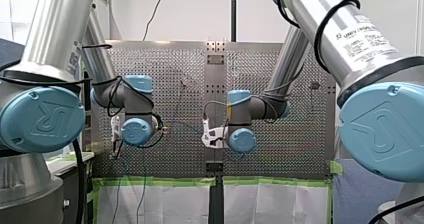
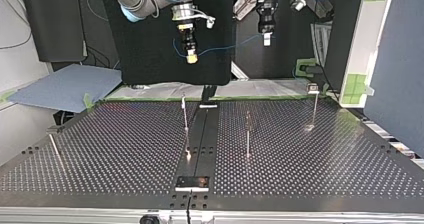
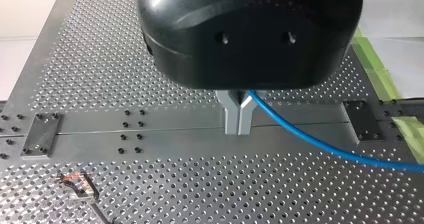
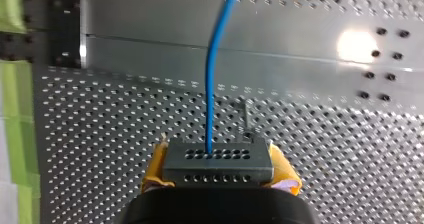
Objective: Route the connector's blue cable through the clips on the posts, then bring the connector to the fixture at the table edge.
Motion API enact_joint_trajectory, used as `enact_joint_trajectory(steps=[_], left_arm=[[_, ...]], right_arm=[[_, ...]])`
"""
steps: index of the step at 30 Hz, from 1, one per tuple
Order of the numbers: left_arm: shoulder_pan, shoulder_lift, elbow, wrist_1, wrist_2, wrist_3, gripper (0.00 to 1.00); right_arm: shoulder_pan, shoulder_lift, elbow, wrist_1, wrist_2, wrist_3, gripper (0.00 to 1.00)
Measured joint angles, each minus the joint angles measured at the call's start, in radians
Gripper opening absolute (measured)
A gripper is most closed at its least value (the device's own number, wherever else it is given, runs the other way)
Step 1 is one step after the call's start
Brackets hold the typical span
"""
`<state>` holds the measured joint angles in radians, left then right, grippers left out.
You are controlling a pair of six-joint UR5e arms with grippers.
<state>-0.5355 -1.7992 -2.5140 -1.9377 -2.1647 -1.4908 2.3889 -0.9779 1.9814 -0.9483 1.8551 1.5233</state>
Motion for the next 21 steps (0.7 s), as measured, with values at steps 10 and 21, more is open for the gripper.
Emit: enact_joint_trajectory(steps=[10,21], left_arm=[[0.005,-0.008,0.071,-0.05,-0.001,-0.002,0.02],[0.015,-0.008,0.159,-0.114,-0.016,-0.012,0.02]], right_arm=[[-0.016,-0.089,-0.013,0.078,-0.07,0.079,0.0],[-0.058,-0.194,-0.045,0.146,-0.14,0.11,0.0]])
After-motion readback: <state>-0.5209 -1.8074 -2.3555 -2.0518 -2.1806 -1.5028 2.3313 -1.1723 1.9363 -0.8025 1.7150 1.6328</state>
